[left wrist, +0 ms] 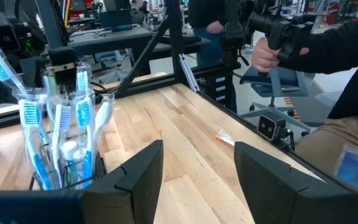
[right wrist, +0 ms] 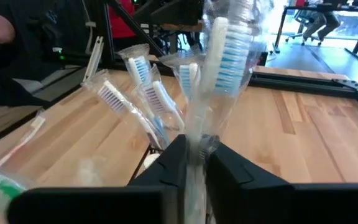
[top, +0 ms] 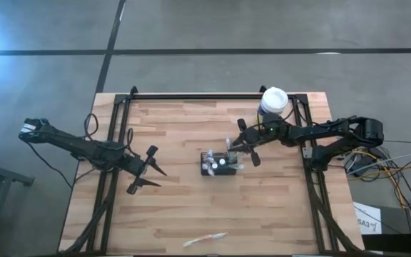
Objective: Pick & Place toothbrushing station
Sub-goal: Put the blue toothbrush into the mesh organizer, then put the orange toothbrush into the mesh organizer
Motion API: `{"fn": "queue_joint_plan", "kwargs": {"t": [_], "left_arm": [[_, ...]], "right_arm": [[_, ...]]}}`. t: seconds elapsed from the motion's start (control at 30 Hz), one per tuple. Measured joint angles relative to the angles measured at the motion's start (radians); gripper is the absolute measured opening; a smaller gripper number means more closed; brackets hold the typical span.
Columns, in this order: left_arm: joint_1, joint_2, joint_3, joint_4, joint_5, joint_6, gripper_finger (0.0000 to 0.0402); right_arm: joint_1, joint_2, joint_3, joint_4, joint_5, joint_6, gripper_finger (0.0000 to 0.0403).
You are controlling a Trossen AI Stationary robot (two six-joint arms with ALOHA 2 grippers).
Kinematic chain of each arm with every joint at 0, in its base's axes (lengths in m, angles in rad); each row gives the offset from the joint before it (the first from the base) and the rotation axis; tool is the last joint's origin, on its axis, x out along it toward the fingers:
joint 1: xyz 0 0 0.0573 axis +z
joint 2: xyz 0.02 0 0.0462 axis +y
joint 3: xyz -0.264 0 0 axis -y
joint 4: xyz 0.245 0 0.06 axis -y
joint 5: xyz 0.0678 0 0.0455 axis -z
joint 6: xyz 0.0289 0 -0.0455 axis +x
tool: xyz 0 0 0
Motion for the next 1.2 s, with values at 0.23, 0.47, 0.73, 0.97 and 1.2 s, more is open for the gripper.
{"fn": "queue_joint_plan", "kwargs": {"t": [0.23,0.47,0.73,0.97,1.2], "left_arm": [[0.0,0.0,-0.001,0.001,0.017,-0.014,0.0202],[0.0,0.0,-0.002,0.001,0.018,-0.021,0.0202],[-0.001,0.0,-0.003,0.0,0.019,-0.021,0.0201],[-0.001,0.0,-0.003,0.0,0.019,-0.021,0.0201],[-0.002,0.002,-0.01,0.002,0.02,-0.022,0.0201]], "right_arm": [[0.0,-0.007,0.007,-0.005,0.001,0.045,0.0123],[0.0,-0.052,0.01,-0.011,0.011,0.049,0.0177],[-0.003,-0.142,0.01,-0.008,0.091,0.073,0.0196],[0.0,-0.249,0.07,-0.091,0.193,0.112,0.0185],[0.088,-0.245,0.105,-0.241,0.479,0.099,0.011]]}}
